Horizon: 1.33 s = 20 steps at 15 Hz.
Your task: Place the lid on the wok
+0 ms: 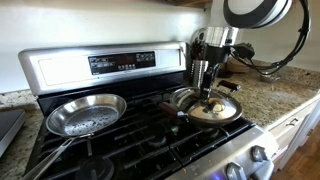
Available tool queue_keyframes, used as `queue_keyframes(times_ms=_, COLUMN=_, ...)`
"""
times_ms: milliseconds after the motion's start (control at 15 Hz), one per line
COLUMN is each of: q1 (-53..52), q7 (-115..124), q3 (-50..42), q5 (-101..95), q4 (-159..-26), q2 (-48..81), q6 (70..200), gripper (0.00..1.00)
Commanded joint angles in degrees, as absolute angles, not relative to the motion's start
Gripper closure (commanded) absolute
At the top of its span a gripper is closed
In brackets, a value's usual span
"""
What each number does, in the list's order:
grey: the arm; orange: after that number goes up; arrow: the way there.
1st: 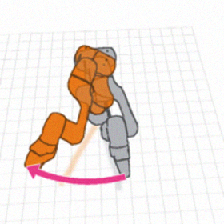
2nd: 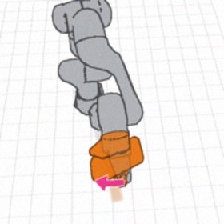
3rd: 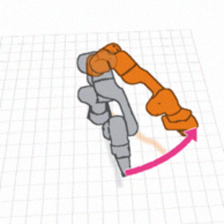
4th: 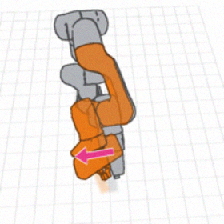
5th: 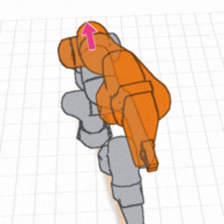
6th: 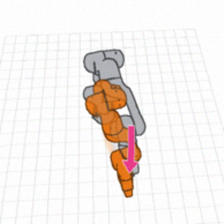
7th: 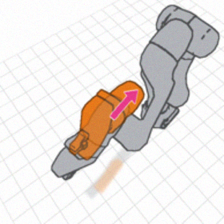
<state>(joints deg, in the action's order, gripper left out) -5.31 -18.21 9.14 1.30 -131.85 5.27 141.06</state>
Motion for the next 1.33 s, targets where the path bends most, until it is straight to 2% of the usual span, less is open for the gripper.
queue_keyframes(times_ms=0, q1=-5.35, q7=-17.16, q3=8.11, q5=-0.4, q4=-134.97, q2=4.29, q6=141.18, gripper=0.8)
queue_keyframes(times_ms=67, q1=-5.38, q7=-17.03, q3=8.12, q5=-0.48, q4=-134.95, q2=4.36, q6=141.09, gripper=0.8)
queue_keyframes(times_ms=133, q1=-5.42, q7=-16.62, q3=8.06, q5=-0.9, q4=-135.02, q2=4.24, q6=141.15, gripper=0.5)
queue_keyframes(times_ms=200, q1=-5.44, q7=-16.65, q3=8.05, q5=-1.32, q4=-135.27, q2=3.74, q6=141.18, gripper=0.29)
queue_keyframes(times_ms=467, q1=-5.69, q7=-13.31, q3=7.24, q5=-7.03, q4=-136.15, q2=1.1, q6=139.48, gripper=0.05)
queue_keyframes(times_ms=600, q1=-5.59, q7=-12.71, q3=7.08, q5=-8.55, q4=-136.91, q2=-0.31, q6=138.64, gripper=0.0)
queue_keyframes(times_ms=933, q1=-5.45, q7=-14.27, q3=6.9, q5=-4.21, q4=-141.62, q2=-6.88, q6=142.7, gripper=0.0)
queue_keyframes(times_ms=1267, q1=-6.01, q7=-12.18, q3=5.64, q5=0.09, q4=-148.03, q2=-18.87, q6=146.21, gripper=0.0)
